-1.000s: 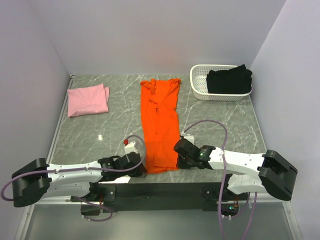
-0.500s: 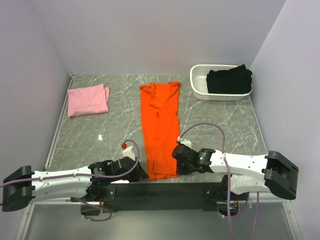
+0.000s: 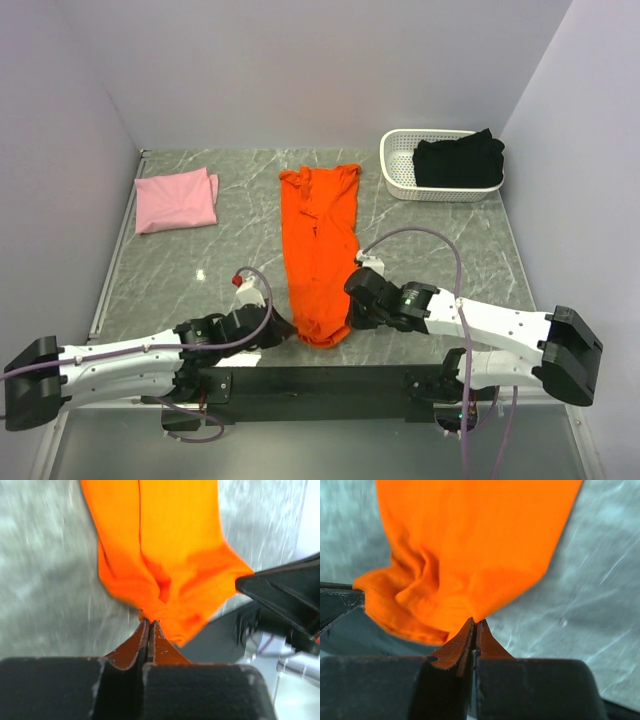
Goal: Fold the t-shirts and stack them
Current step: Fold the tshirt
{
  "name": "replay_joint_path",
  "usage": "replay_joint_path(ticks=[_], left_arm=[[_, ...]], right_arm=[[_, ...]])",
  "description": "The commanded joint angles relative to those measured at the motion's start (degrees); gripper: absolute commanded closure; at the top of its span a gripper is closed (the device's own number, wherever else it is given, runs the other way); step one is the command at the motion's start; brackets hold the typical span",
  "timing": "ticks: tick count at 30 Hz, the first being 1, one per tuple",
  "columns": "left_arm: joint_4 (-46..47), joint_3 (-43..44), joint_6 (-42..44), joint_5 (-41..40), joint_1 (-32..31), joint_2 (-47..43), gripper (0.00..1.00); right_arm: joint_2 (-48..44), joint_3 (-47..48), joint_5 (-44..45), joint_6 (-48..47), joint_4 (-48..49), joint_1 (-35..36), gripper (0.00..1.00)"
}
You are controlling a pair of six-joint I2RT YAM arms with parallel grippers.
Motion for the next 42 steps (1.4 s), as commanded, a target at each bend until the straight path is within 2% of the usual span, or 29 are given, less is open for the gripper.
replay_joint_path(ticks=[1, 3, 8, 9, 13, 18, 26, 33, 42], left_arm=[[6.5, 2.2, 5.2, 0.3, 5.9, 2.4, 1.0], [10.5, 2.7, 8.6, 4.3, 9.1, 4.3, 1.0], [12.4, 5.9, 15.8, 6.9, 17.7, 8.9, 1.0], [15.6, 6.2, 17.9, 8.4, 19.1, 11.1, 1.0], [18.4, 10.0, 23.1, 13.1, 25.2, 20.2, 1.0], [19.6, 15.8, 28.4, 15.1, 28.4, 30.6, 1.0], [18.8, 24.7, 33.4, 17.3, 34.2, 37.7, 1.0], [16.0, 35.5, 37.3, 20.6, 38.6, 48.6, 1.0], [14.6, 43.8, 38.5, 22.5, 41.9, 56.1, 1.0]], right_arm=[[1.3, 2.8, 1.9, -3.8, 2.9, -3.5, 1.0], [2.6, 3.3, 0.5, -6.1, 4.1, -5.8, 1.0], [7.3, 6.2, -1.8, -11.0, 7.8, -10.1, 1.0], [9.6, 6.8, -2.4, -11.5, 8.4, -10.8, 1.0], [15.2, 10.3, -2.9, -14.3, 9.3, -13.6, 1.0], [19.9, 14.1, -4.1, -17.3, 10.0, -18.2, 1.0], [25.8, 22.7, -5.6, -22.1, 8.3, -23.1, 1.0], [32.5, 29.9, -6.7, -25.1, 6.1, -27.7, 1.0], [39.5, 37.6, -7.6, -27.4, 3.8, -31.5, 1.0]])
